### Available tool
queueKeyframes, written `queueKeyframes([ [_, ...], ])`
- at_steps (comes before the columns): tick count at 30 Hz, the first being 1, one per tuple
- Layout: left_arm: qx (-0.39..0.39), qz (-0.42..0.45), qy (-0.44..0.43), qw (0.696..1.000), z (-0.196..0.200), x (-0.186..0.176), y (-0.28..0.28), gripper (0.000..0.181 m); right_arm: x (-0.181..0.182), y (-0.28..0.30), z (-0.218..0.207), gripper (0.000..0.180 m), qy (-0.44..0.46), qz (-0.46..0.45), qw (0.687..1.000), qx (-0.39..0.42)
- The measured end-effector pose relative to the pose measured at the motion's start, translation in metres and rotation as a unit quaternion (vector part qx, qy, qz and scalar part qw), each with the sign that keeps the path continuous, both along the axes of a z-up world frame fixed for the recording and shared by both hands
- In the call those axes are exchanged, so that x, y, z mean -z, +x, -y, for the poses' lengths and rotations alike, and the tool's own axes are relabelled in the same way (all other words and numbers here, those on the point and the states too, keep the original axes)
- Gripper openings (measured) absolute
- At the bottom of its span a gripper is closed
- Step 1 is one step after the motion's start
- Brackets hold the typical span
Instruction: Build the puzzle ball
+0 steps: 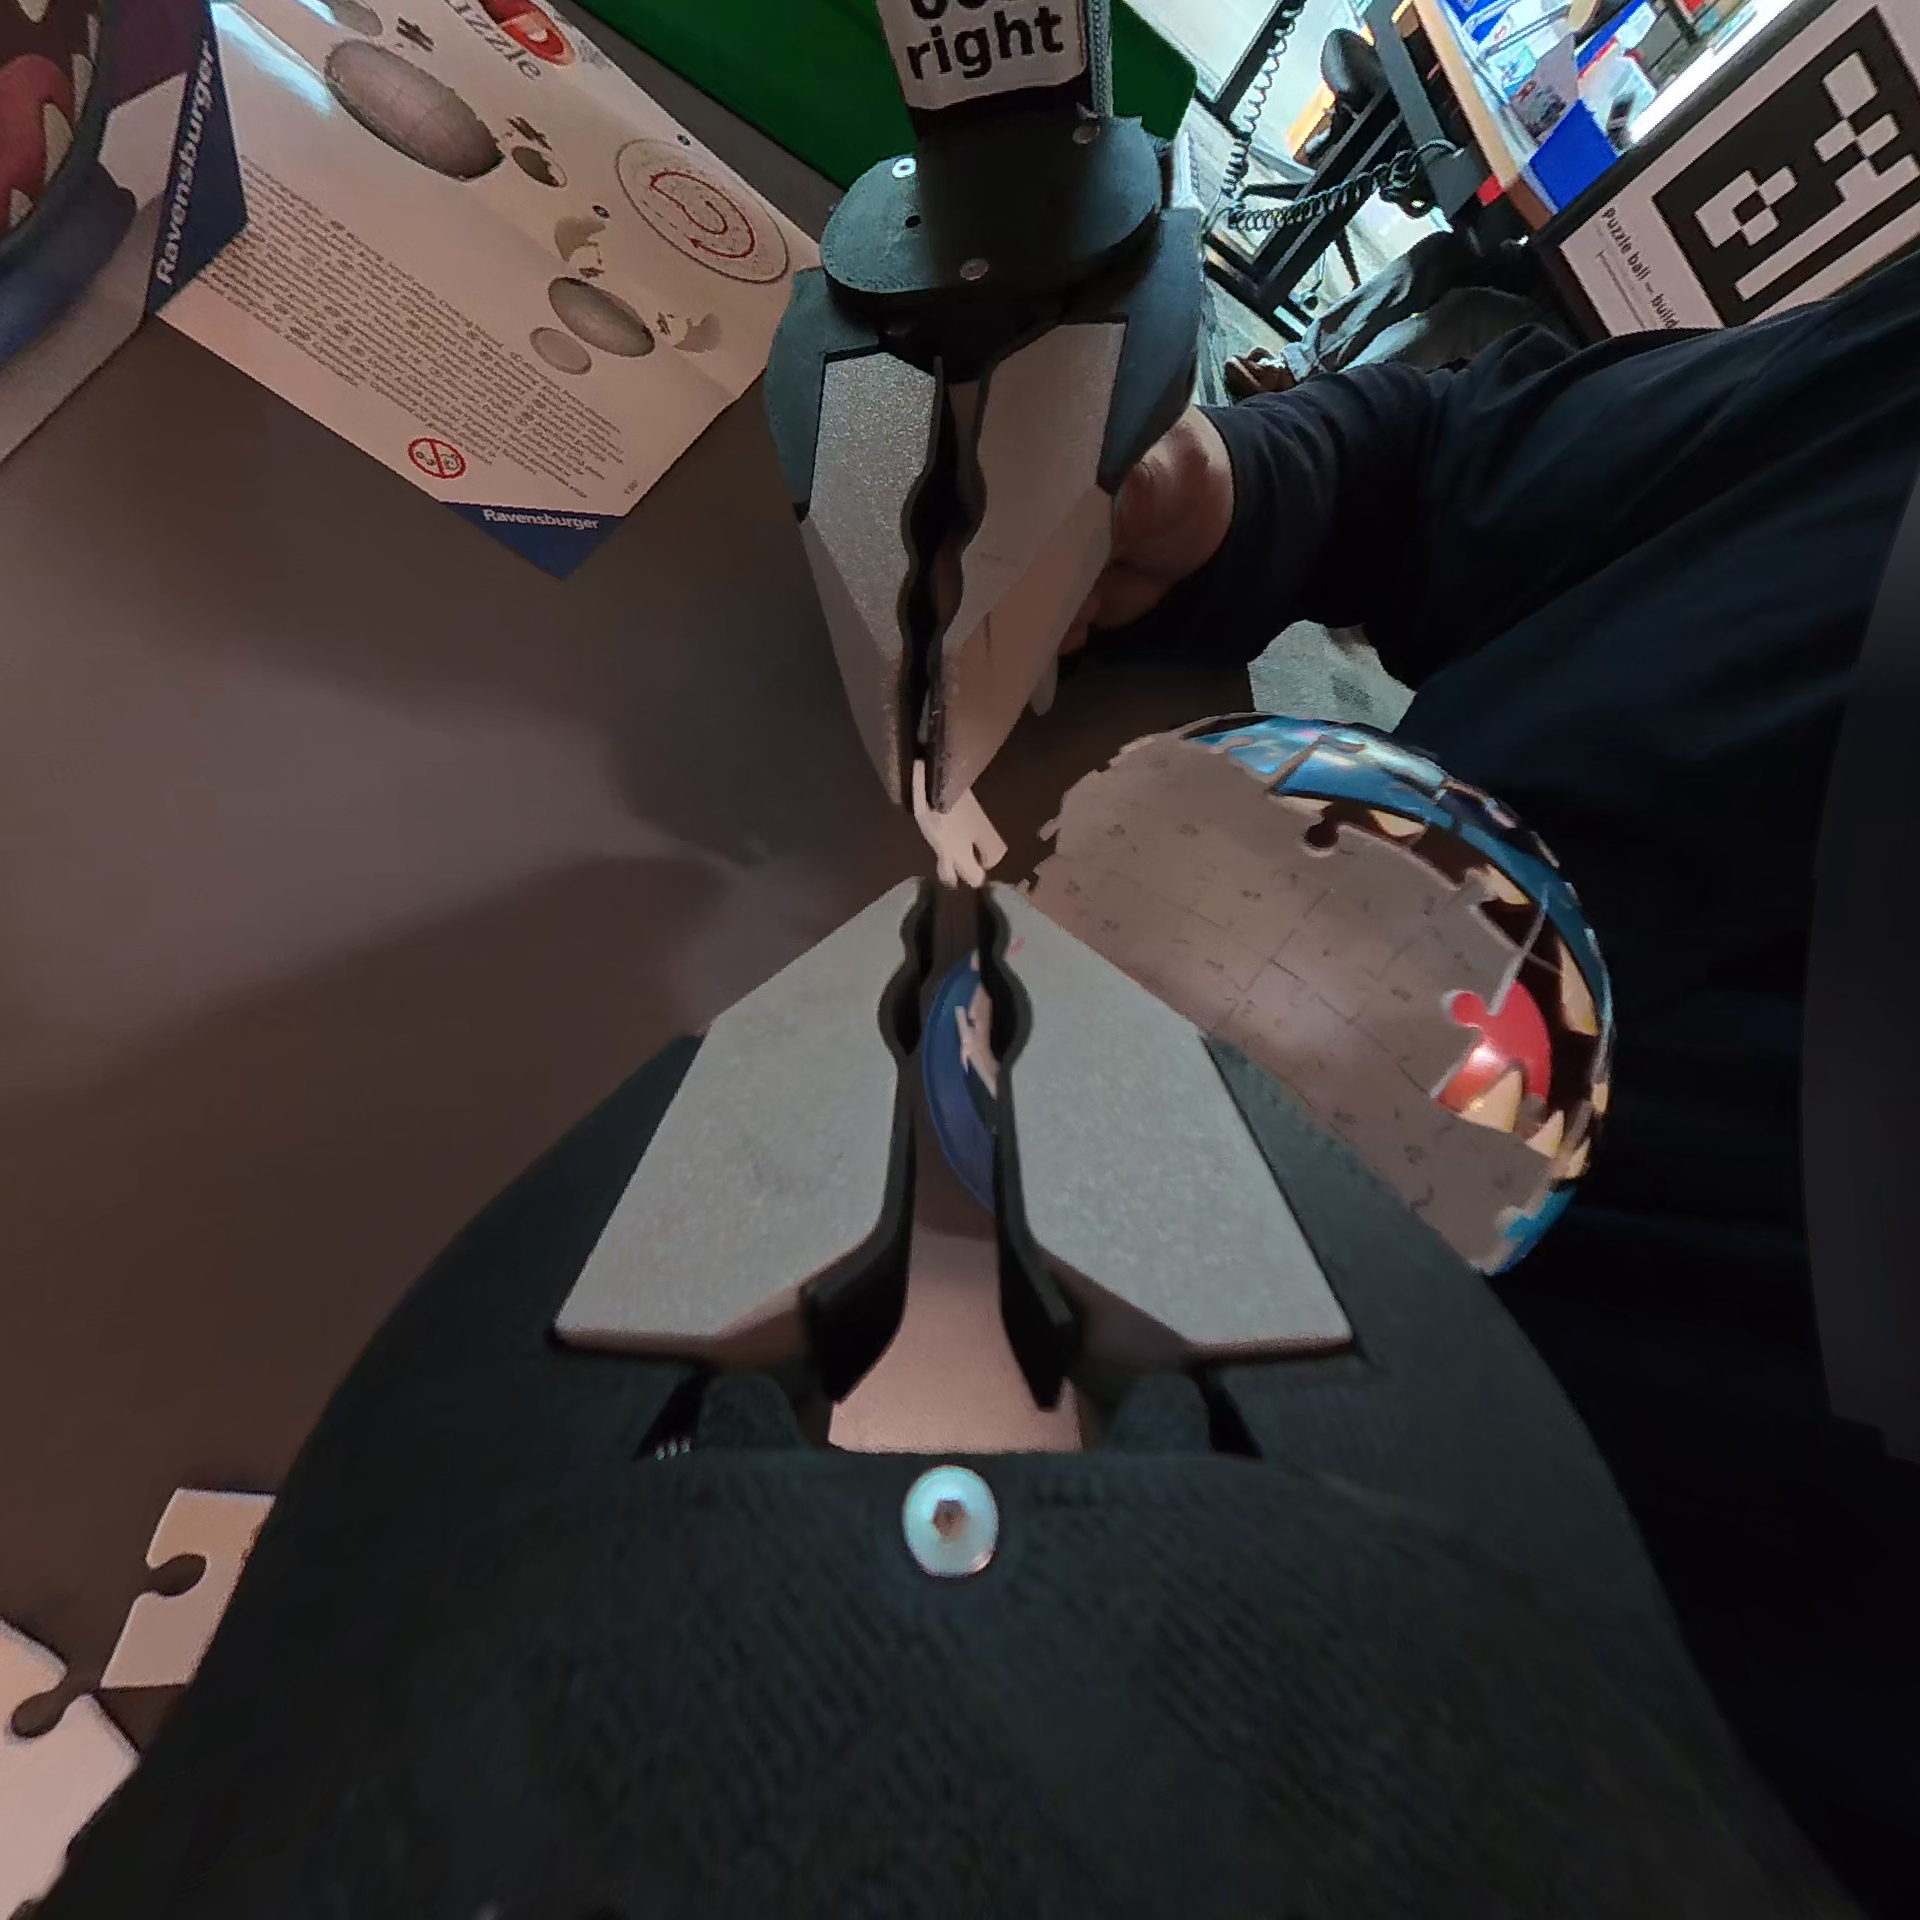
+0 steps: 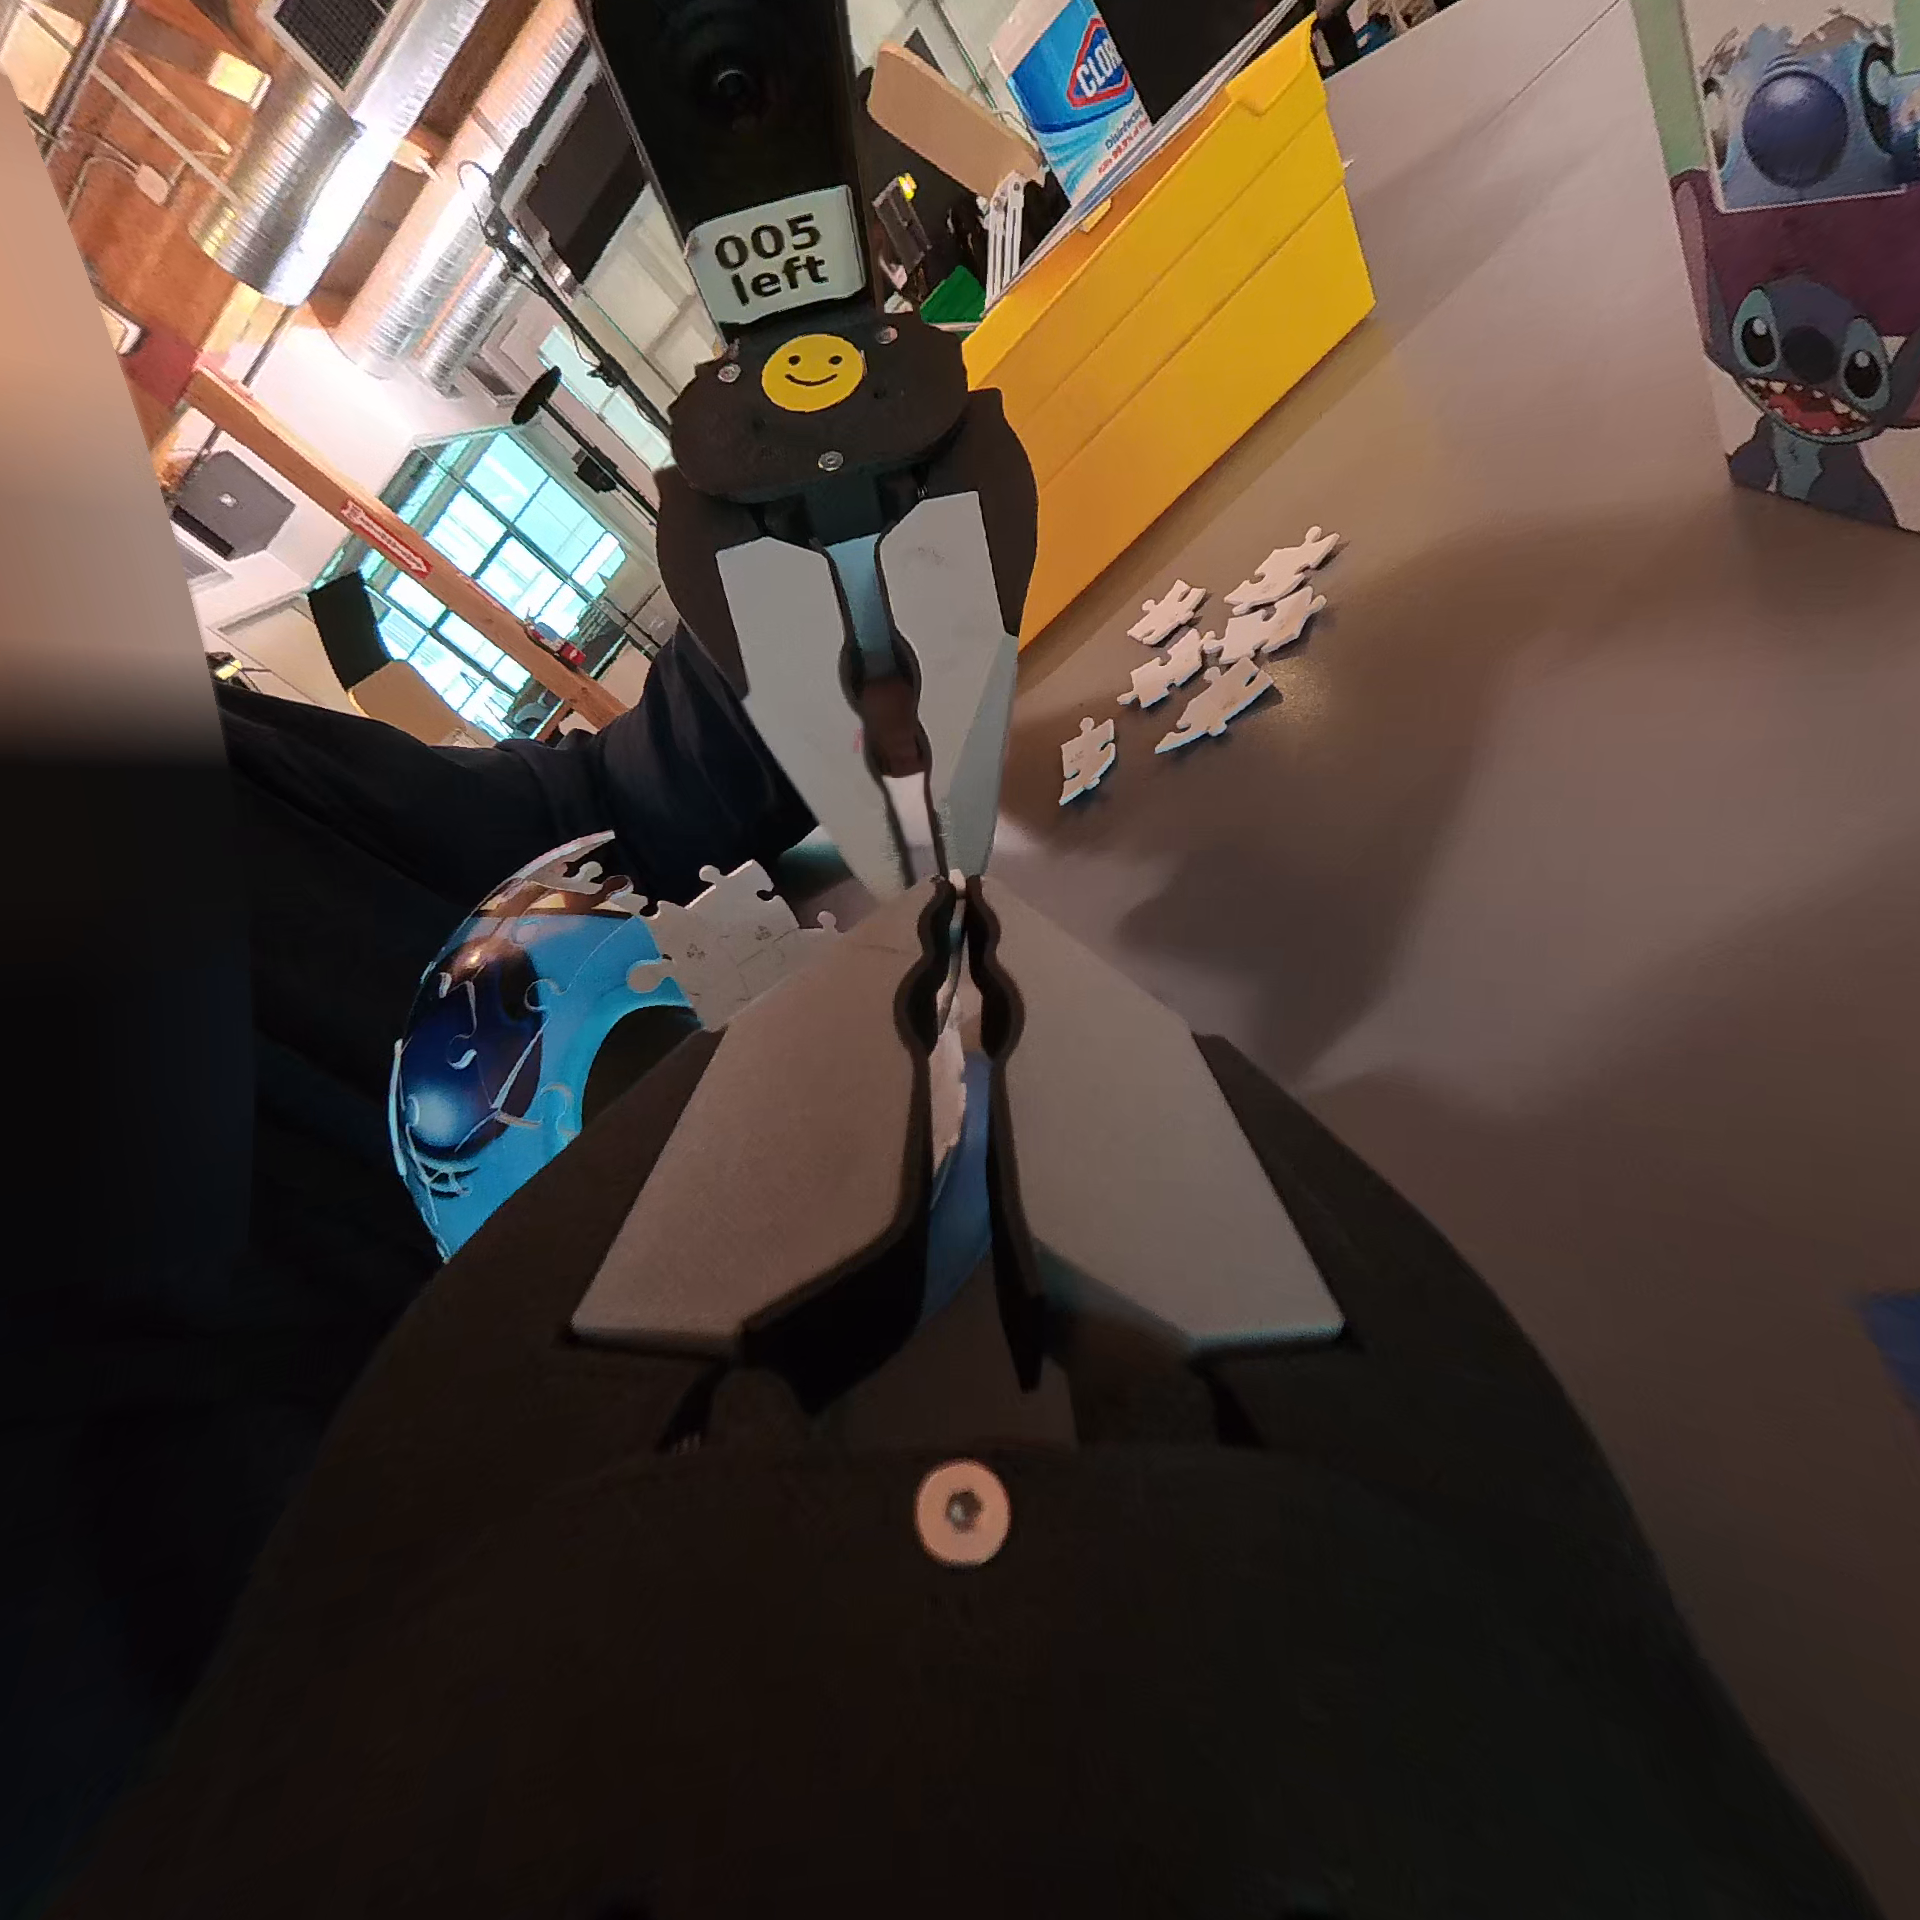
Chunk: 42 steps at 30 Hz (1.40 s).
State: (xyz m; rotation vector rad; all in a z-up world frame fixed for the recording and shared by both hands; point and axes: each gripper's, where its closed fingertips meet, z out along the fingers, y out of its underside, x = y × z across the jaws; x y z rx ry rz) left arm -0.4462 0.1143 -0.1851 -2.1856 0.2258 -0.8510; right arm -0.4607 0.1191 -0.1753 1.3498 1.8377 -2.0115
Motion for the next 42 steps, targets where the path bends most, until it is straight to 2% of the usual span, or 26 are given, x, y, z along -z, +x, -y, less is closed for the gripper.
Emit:
queueKeyframes([
  [4,-0.013,-0.003,0.000,1.000,-0.003,0.001,-0.005,0.008,-0.001,0.000,-0.001,0.000,-0.008,0.002,1.000,-0.002],
  [10,-0.006,0.004,0.015,1.000,-0.005,-0.002,0.001,0.000,-0.004,-0.001,-0.003,0.000,-0.027,0.003,1.000,0.000],
  [14,-0.004,0.021,0.015,1.000,-0.005,-0.006,0.004,0.010,-0.005,-0.003,-0.003,0.000,-0.018,-0.005,1.000,0.005],
  [16,-0.015,0.019,0.019,1.000,-0.008,-0.005,0.000,0.002,-0.006,-0.003,-0.002,0.000,-0.022,-0.005,1.000,0.005],
  [24,-0.027,-0.017,0.021,0.999,-0.007,-0.001,-0.010,0.000,-0.008,-0.004,-0.005,0.003,-0.038,-0.002,0.999,0.006],
  [42,-0.075,0.017,0.021,0.997,-0.011,-0.004,-0.032,0.000,0.004,-0.009,-0.016,0.006,-0.032,0.024,0.999,0.021],
])
